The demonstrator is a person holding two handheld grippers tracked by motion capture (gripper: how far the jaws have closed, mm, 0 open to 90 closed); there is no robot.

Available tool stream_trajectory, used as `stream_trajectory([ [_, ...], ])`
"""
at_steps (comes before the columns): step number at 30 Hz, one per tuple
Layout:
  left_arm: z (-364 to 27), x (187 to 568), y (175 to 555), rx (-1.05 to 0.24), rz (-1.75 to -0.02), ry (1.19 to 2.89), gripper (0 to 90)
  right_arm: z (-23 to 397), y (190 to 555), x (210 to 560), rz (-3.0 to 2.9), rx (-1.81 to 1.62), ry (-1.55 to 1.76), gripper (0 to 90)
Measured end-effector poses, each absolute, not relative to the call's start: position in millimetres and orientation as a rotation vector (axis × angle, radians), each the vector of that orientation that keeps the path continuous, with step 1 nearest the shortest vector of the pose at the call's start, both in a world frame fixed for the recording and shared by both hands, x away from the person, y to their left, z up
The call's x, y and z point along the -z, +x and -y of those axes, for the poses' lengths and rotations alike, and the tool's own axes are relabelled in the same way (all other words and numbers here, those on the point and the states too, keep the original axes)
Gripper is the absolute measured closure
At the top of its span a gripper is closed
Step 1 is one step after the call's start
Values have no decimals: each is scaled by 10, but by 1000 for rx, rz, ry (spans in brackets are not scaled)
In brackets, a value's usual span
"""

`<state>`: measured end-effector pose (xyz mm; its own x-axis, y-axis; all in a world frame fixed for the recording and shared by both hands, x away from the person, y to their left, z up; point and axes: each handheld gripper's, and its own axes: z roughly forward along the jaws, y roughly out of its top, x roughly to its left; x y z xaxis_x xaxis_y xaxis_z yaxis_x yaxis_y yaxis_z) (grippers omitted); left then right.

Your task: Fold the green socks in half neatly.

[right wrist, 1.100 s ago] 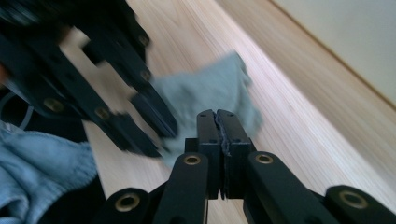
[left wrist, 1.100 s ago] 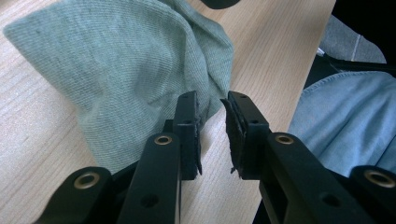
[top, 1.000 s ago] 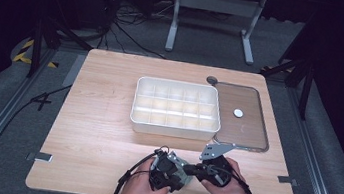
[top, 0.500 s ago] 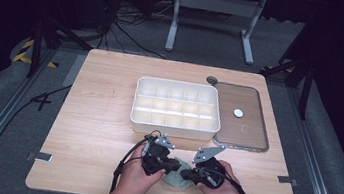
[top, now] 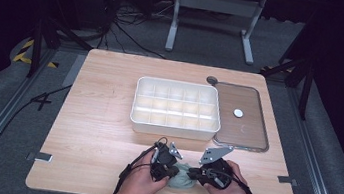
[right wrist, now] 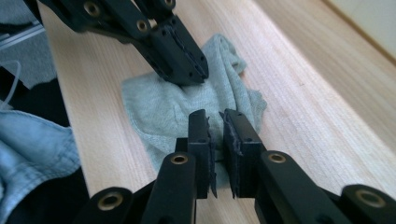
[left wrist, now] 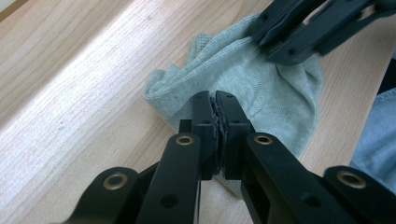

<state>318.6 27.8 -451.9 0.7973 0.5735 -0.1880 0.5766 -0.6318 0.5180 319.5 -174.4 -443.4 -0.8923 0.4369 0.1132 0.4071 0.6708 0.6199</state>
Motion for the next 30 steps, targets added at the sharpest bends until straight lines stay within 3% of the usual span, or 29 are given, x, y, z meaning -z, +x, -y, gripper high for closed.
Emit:
stream_trajectory([
  [5,-304,4528,3169,33,-935,2353,862,1673,3088,4319,-2763,-1121,696,765],
  [11,-387,4507,3170,56,-960,2329,838,1563,3088,4505,-2829,-961,692,766],
  [19,-568,4445,3210,59,-946,2299,726,1609,3145,4512,-2848,-953,651,798],
  [30,-632,4499,3200,32,-910,2387,800,1631,3088,4418,-2827,-954,686,896],
])
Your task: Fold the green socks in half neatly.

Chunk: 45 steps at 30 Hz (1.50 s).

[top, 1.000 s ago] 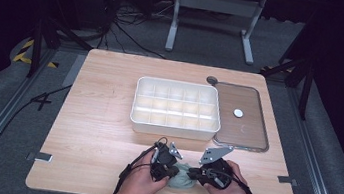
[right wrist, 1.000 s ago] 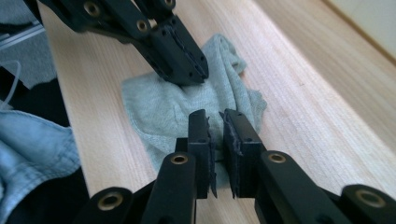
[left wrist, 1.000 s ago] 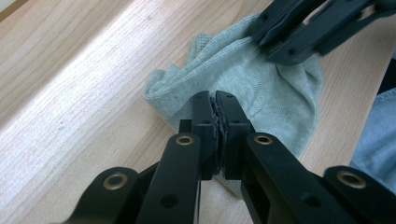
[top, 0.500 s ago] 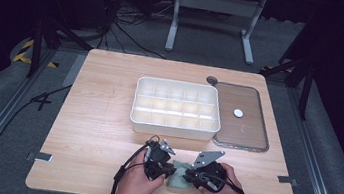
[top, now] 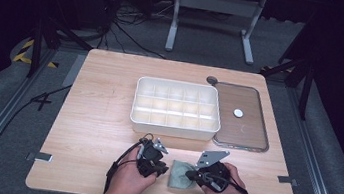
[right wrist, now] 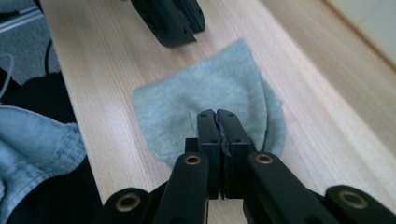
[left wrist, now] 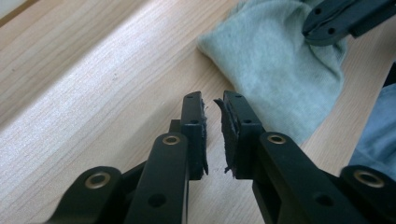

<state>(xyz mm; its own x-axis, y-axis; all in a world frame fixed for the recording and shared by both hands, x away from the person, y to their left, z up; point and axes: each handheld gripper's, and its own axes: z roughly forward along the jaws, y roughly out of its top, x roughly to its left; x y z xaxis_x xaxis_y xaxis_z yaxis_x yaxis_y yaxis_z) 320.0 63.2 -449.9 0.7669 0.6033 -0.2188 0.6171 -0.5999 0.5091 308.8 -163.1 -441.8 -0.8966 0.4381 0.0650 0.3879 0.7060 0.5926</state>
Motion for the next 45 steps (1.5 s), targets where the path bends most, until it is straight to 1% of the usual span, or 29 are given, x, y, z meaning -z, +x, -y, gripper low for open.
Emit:
stream_trajectory([
  [8,-526,4542,3183,72,-822,2441,799,1654,3158,4512,-2842,-961,729,898],
  [16,-439,4558,3148,69,-723,2486,782,1642,3152,4518,-2849,-960,696,898],
  [21,-406,4531,3118,34,-629,2448,746,1595,3142,4550,-2873,-986,680,898],
  [24,-367,4493,3074,-14,-538,2470,734,1554,3125,4562,-2875,-990,659,899],
  [26,-351,4480,3058,-36,-513,2477,727,1545,3119,4562,-2872,-988,650,898],
  [33,-341,4488,3043,-58,-498,2495,695,1558,3137,4574,-2873,-1017,669,894],
  [35,-355,4491,3043,-48,-512,2492,694,1572,3134,4550,-2874,-1022,671,855],
  [37,-361,4495,3054,-46,-517,2492,681,1667,3129,4442,-2846,-1066,673,838],
  [38,-361,4495,3054,-46,-517,2492,681,1667,3129,4442,-2846,-1066,673,838],
  [42,-346,4482,3059,-40,-529,2496,682,1979,3171,4266,-2739,-1132,717,843],
  [45,-348,4487,3065,-41,-520,2504,683,2132,3221,4341,-2736,-1004,794,871],
])
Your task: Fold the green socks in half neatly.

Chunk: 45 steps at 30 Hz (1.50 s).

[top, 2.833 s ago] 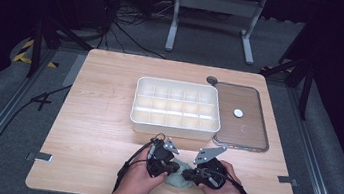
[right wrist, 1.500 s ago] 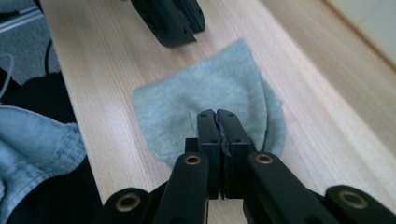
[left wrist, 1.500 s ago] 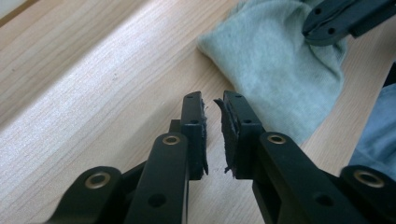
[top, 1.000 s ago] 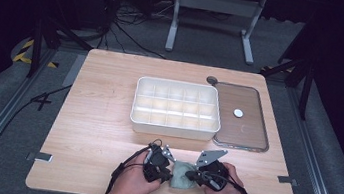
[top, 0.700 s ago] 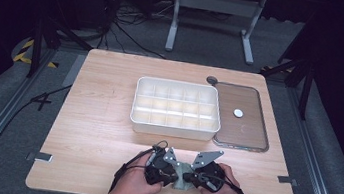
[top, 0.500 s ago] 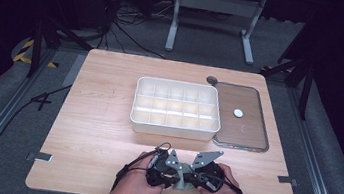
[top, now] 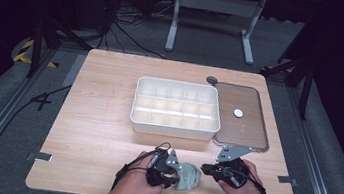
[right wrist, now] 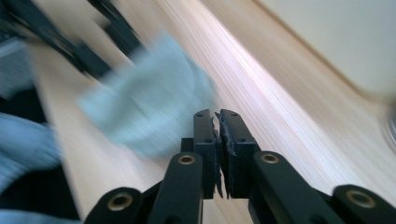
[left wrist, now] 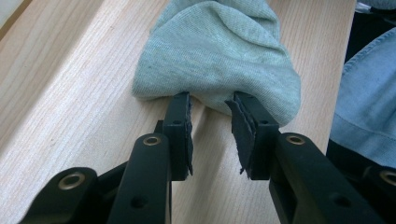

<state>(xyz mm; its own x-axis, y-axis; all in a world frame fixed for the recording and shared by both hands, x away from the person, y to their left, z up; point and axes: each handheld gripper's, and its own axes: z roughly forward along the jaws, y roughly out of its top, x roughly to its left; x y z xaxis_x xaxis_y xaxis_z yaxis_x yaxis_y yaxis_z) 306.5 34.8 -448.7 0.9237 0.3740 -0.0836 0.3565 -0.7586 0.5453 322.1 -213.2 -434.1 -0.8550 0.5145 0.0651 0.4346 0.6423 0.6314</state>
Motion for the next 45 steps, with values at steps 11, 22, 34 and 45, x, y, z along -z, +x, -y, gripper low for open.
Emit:
stream_trajectory([
  [11,-314,4488,3079,-23,-506,2460,662,1783,3129,4504,-2871,-988,619,892],
  [22,-296,4482,3057,-20,-406,2429,637,1685,3149,4552,-2932,-1033,627,889],
  [34,-186,4478,3032,-53,-410,2437,615,1698,3178,4589,-2943,-1055,699,893],
  [45,-71,4458,2998,-62,-498,2490,644,1798,3228,4567,-2925,-967,801,689],
])
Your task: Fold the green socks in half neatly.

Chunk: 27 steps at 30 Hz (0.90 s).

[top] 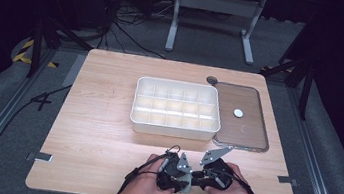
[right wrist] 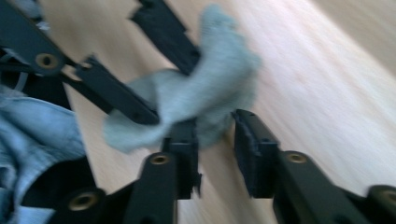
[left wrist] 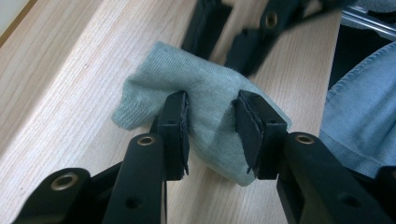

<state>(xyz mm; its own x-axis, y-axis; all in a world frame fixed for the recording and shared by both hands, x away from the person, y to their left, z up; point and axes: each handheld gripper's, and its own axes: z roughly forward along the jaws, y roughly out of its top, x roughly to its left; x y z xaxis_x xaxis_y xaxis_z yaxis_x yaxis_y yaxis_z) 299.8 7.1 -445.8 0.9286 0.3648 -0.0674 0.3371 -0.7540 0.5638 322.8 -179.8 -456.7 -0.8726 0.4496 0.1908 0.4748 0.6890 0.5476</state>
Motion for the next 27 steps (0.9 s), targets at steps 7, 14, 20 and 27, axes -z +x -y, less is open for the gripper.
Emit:
stream_trajectory([
  [7,-86,4460,3022,-39,-514,2493,644,1995,3195,4409,2780,1123,-961,586],
  [14,-70,4466,3019,-47,-523,2485,644,1884,3142,4392,2721,1237,-1005,553],
  [20,-82,4475,3014,-38,-521,2475,641,1842,3165,4483,2726,1158,-1068,539],
  [27,-201,4495,2988,-66,-561,2490,593,1792,3181,4542,2768,1120,-991,549],
])
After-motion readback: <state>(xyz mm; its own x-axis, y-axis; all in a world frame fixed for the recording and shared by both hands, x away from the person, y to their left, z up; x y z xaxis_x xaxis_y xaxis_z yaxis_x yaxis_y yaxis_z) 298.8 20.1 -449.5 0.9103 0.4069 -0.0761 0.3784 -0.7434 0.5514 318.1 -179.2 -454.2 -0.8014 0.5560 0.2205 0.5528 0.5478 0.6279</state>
